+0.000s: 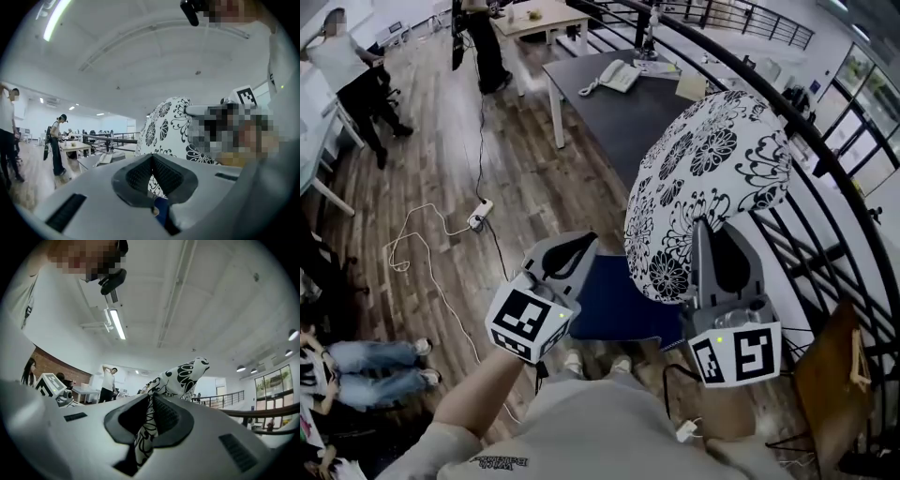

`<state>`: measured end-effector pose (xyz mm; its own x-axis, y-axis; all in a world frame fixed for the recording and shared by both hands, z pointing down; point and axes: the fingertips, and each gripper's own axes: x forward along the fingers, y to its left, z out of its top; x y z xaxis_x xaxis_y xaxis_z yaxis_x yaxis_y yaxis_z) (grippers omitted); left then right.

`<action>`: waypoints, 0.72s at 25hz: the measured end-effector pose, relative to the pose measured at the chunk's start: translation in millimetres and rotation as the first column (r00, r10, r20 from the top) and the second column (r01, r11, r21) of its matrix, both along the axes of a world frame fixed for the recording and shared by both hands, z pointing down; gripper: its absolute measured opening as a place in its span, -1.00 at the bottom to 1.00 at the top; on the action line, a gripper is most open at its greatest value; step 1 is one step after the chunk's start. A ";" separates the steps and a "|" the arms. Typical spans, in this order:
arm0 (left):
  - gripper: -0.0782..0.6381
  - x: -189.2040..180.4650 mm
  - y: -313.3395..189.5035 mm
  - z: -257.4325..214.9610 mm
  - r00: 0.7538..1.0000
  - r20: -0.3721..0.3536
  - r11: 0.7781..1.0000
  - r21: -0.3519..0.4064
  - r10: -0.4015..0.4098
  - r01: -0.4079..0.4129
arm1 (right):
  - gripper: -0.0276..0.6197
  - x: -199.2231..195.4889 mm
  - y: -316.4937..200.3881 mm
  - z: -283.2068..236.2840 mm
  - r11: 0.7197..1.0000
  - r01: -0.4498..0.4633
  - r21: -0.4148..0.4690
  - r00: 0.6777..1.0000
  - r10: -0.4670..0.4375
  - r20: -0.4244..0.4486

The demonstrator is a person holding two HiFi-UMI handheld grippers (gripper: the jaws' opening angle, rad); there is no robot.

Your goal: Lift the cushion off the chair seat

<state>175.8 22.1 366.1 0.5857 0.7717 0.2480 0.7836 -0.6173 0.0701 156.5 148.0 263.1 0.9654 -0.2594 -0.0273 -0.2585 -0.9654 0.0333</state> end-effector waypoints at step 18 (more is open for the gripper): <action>-0.77 4.4 -5.4 -51.7 0.996 -0.081 0.994 -0.113 -0.025 0.015 | -0.84 -3.5 2.6 7.7 0.995 0.012 -0.094 1.000 -0.010 0.019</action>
